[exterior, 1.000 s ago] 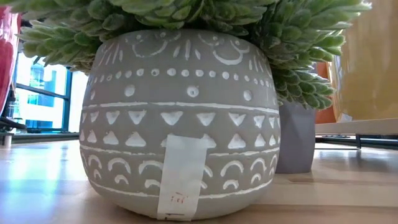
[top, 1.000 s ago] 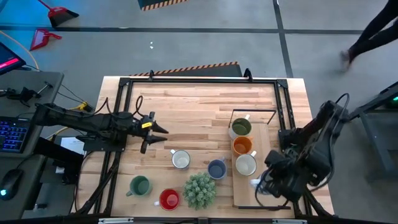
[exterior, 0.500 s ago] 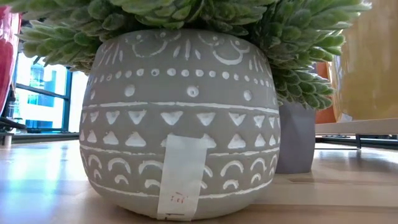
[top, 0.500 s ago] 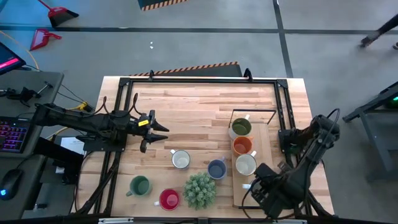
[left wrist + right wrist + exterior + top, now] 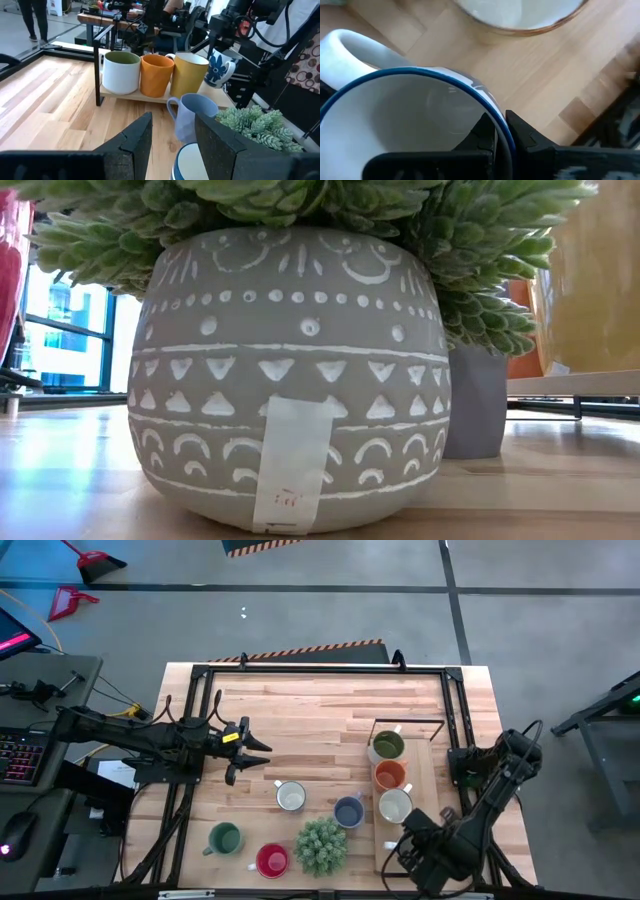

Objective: Place coffee mugs
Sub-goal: Put the right blue mug on the shelf

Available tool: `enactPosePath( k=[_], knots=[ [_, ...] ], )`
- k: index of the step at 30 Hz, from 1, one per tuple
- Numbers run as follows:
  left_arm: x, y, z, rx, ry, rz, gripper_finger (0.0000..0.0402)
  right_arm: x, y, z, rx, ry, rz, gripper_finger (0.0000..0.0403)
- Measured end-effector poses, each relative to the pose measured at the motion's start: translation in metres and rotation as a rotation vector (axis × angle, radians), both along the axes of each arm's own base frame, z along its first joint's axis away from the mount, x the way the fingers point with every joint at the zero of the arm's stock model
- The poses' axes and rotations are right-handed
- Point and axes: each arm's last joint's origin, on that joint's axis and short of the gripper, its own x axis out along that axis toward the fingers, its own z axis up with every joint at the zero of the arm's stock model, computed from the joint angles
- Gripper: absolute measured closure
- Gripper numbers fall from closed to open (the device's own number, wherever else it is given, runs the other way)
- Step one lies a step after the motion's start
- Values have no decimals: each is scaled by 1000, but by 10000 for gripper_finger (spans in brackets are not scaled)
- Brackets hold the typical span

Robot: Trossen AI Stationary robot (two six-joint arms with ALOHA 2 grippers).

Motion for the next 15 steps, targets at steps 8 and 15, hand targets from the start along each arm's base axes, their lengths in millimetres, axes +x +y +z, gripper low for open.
enactPosePath(
  k=[8, 15],
  knots=[
    [0, 0, 0, 1, 0, 0, 266, 8, -6, -1, 2, 7, -5, 403],
    [0, 0, 0, 23, -2, -4, 266, 15, -8, -1, 28, -5, 25, 403]
  ],
)
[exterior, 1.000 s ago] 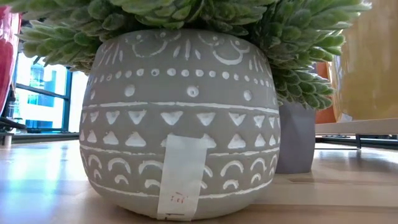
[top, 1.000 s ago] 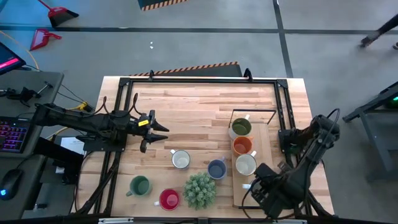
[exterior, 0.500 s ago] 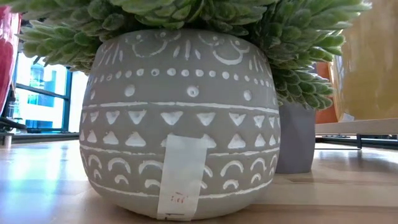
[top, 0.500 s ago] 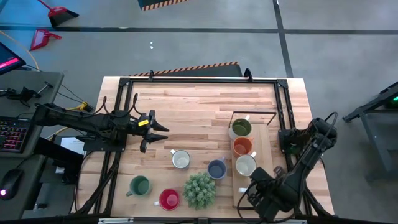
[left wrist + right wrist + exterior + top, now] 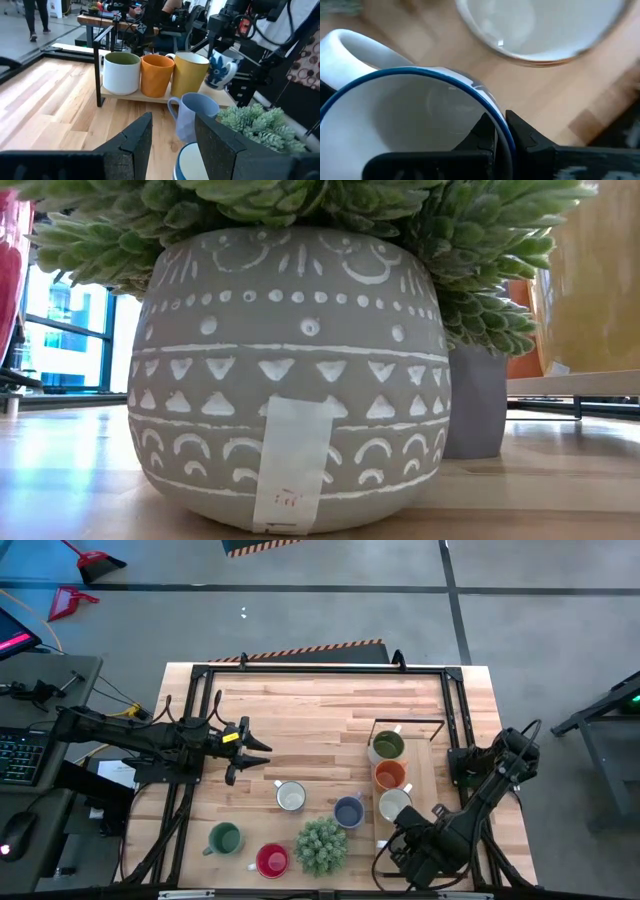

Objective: Place coffee mugs
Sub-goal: Put the right blue mug on the shelf

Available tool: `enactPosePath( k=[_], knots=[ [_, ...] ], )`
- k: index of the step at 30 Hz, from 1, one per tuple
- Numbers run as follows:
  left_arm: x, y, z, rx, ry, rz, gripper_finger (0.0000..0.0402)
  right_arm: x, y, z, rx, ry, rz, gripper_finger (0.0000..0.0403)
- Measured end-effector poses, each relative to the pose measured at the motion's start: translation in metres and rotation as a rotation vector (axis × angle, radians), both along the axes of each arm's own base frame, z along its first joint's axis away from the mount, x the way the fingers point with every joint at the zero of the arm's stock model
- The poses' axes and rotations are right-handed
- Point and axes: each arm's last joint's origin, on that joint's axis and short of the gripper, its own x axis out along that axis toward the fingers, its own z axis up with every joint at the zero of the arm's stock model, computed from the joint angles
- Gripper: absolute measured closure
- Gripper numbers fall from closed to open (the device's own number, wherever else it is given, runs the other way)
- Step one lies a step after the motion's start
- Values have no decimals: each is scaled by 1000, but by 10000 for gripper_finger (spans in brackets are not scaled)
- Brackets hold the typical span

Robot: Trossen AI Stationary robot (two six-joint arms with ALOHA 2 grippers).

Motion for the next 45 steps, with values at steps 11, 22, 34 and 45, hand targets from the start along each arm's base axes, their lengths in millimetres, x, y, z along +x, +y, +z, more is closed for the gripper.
enactPosePath(
  k=[11, 22, 34, 45],
  knots=[
    [0, 0, 0, 22, -2, -3, 266, 5, 0, 0, 37, -5, -8, 403],
    [0, 0, 0, 29, -3, -4, 266, 25, 3, -26, 47, 83, 2, 403],
    [0, 0, 0, 30, -3, -5, 266, 28, 4, -27, 44, 49, -27, 381],
    [0, 0, 0, 30, -4, -5, 266, 26, 2, -27, 29, 70, -10, 324]
  ],
)
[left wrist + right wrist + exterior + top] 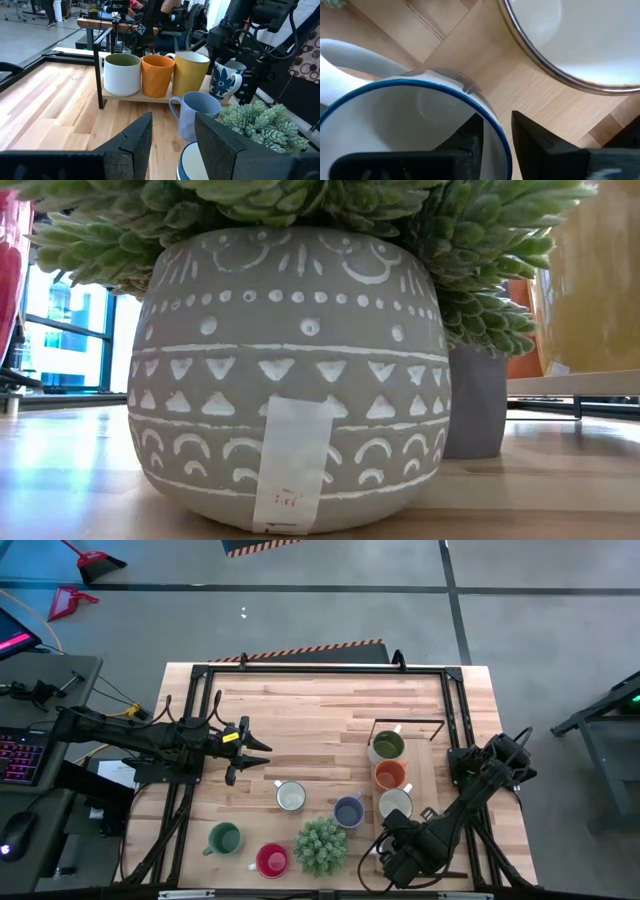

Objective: Place coffee mugs
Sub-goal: Put the right blue mug on the shelf, then move the green mug to the center of the table

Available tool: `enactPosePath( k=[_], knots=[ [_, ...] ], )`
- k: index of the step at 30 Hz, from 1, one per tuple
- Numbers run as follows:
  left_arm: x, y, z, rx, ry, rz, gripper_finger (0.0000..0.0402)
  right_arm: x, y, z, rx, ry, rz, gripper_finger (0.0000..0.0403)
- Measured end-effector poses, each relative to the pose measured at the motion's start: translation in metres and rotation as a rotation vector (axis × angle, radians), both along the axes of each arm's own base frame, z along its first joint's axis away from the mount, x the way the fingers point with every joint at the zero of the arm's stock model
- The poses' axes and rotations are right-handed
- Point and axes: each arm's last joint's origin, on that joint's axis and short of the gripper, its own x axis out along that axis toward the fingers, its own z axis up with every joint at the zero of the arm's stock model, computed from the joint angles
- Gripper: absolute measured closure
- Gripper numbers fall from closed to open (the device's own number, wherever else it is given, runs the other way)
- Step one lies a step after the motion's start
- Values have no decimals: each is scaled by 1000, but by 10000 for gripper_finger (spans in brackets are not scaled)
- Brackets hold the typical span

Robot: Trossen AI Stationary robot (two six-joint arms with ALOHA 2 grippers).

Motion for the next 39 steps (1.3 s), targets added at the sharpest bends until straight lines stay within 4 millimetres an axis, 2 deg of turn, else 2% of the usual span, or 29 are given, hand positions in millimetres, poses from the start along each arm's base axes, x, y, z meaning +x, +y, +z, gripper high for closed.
enactPosePath(
  k=[8, 18, 32, 39],
  knots=[
    [0, 0, 0, 0, 1, 0, 266, 0, 1, 11, 39, 29, 31, 307],
    [0, 0, 0, 0, 0, 0, 266, 0, -2, 42, -8, -34, 34, 306],
    [0, 0, 0, 0, 1, 0, 266, 9, -5, 102, -126, -395, 91, 306],
    [0, 0, 0, 0, 0, 0, 266, 10, -7, 119, -162, -484, 140, 306]
  ],
)
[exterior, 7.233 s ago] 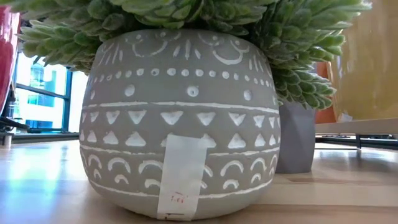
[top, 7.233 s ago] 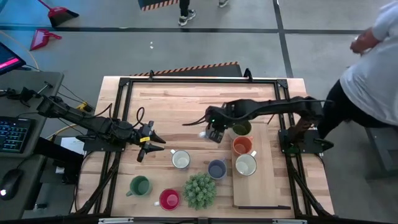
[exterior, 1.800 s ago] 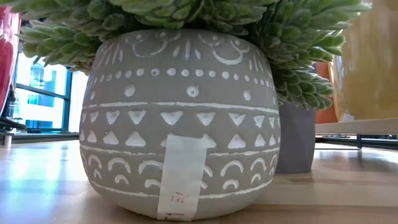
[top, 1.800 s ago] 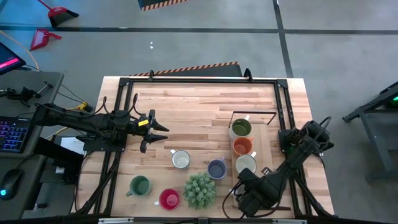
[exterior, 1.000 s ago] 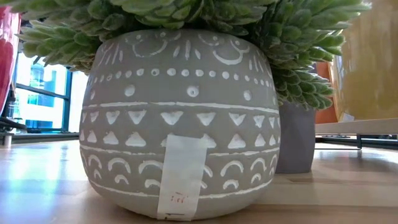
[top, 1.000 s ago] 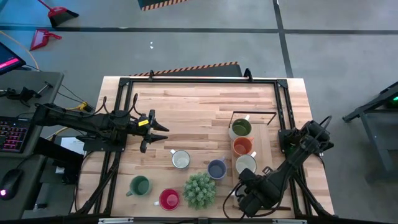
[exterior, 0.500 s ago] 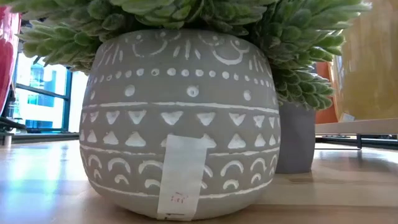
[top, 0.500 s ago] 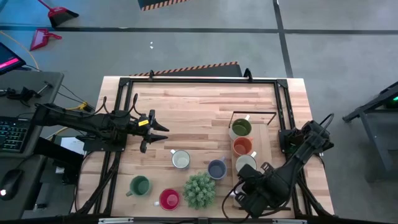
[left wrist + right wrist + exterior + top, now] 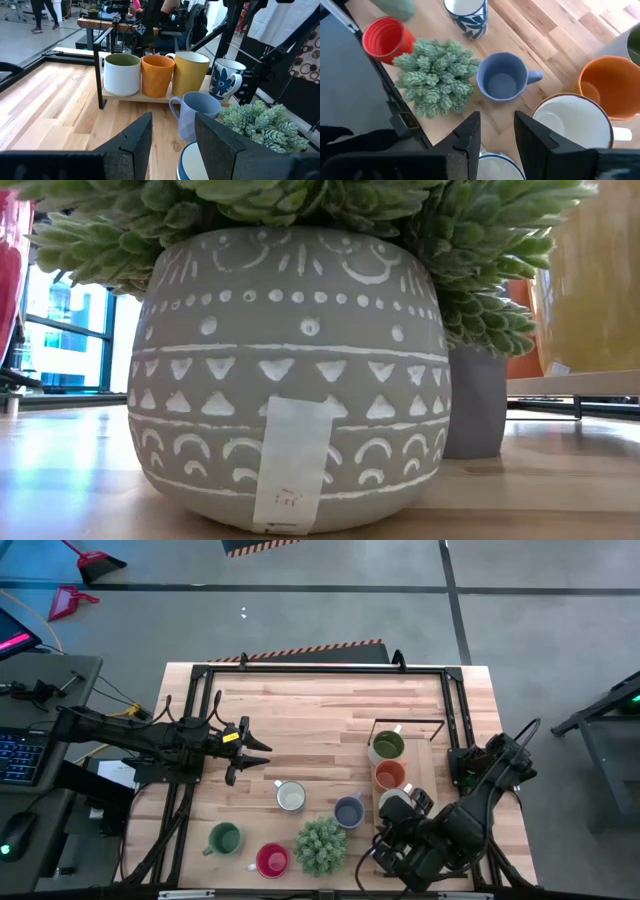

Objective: Place coffee mugs
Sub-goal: Move the green mug to the center of the table

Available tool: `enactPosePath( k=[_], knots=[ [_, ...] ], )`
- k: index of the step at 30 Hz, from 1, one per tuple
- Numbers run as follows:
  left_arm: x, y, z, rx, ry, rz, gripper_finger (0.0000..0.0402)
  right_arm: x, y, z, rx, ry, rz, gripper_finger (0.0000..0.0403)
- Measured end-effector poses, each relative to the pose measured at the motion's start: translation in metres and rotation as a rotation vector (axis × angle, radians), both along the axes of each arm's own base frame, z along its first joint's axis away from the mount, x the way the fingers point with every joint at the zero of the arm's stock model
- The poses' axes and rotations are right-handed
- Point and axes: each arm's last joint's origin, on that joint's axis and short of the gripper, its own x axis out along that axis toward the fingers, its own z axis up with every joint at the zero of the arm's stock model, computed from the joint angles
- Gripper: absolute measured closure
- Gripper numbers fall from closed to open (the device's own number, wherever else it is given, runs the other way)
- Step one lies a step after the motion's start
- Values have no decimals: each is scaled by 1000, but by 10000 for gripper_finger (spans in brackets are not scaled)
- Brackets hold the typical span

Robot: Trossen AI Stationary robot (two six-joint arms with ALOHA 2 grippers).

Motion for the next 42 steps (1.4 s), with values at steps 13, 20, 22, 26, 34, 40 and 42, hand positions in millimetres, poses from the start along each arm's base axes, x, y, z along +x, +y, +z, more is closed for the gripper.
enactPosePath(
  k=[13, 20, 22, 26, 34, 40, 42],
  knots=[
    [1, 0, 6, -102, -49, 10, 266, 0, 2, 1, 45, 27, 20, 306],
    [1, 0, 11, -107, -101, 8, 266, 12, -3, 3, 2, -81, -5, 306],
    [1, 0, 11, -107, -97, 8, 266, 17, -9, 4, 0, -82, -24, 306],
    [1, 0, 11, -107, -98, 8, 266, 33, -26, 2, -38, -87, -52, 307],
    [1, 0, 10, -253, -74, 21, 266, 57, -73, 7, -303, -90, -70, 308],
    [1, -2, 6, -313, 14, -8, 266, 34, -107, 36, -515, -214, -236, 308],
    [1, -2, 10, -288, 21, -18, 266, 23, -115, 53, -608, -301, -273, 308]
  ],
)
